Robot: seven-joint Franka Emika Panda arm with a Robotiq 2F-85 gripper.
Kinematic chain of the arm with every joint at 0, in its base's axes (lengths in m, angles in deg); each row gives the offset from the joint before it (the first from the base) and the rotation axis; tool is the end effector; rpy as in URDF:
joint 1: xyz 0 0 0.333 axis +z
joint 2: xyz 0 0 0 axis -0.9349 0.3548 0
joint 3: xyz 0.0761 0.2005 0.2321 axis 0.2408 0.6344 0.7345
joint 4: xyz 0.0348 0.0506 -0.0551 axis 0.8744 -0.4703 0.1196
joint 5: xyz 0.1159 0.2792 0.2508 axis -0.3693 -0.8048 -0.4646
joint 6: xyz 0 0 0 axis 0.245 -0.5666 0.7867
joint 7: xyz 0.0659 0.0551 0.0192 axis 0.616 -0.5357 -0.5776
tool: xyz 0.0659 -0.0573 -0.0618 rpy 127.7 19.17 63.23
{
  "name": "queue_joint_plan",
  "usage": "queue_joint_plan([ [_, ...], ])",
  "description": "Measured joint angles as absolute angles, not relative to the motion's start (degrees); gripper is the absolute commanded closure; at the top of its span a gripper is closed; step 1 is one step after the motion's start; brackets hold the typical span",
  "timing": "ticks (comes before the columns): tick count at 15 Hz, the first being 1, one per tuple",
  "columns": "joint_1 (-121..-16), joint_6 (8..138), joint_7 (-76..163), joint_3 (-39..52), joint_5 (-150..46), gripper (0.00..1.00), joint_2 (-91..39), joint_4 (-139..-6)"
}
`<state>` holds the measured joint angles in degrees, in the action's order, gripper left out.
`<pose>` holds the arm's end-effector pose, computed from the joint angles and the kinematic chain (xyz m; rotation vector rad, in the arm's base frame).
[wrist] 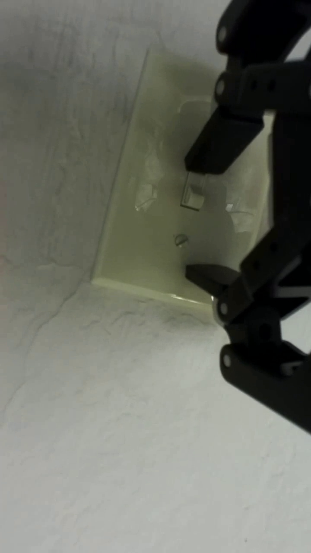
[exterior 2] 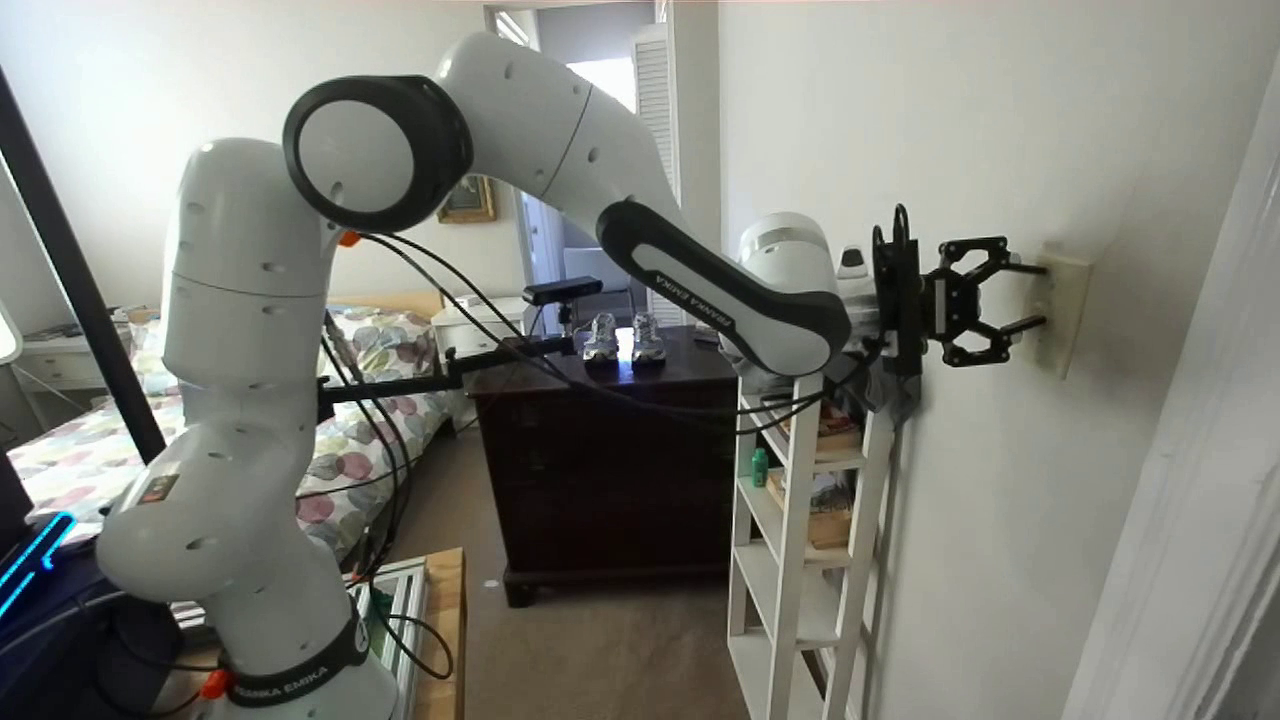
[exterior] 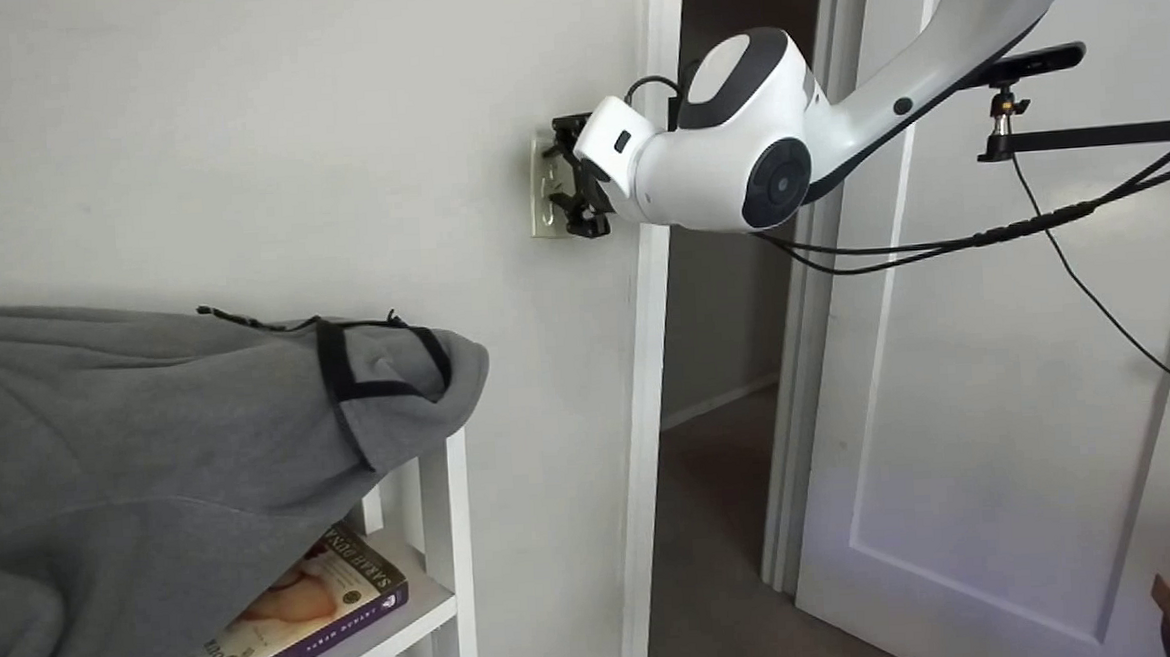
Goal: Turn on the light
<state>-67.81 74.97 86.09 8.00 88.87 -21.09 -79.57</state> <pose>0.6870 -0.0115 0.4043 1.1680 0.9587 0.7382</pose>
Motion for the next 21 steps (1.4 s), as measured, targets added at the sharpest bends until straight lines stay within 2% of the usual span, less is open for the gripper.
queue_joint_plan([
  [1,-68.77,76.62,85.92,8.71,88.76,0.01,-21.11,-79.56],
  [3,-70.61,81.65,85.53,9.77,88.24,0.0,-21.26,-79.51],
  [9,-73.93,104.58,80.19,9.94,80.09,0.0,-21.31,-79.16],
  [15,-76.7,123.82,66.76,7.08,57.76,0.0,-20.89,-81.1],
  [17,-75.18,127.53,63.54,3.03,51.6,0.0,-20.81,-84.69],
  [21,-67.0,126.29,62.92,-7.29,44.9,0.0,-20.83,-94.69],
])
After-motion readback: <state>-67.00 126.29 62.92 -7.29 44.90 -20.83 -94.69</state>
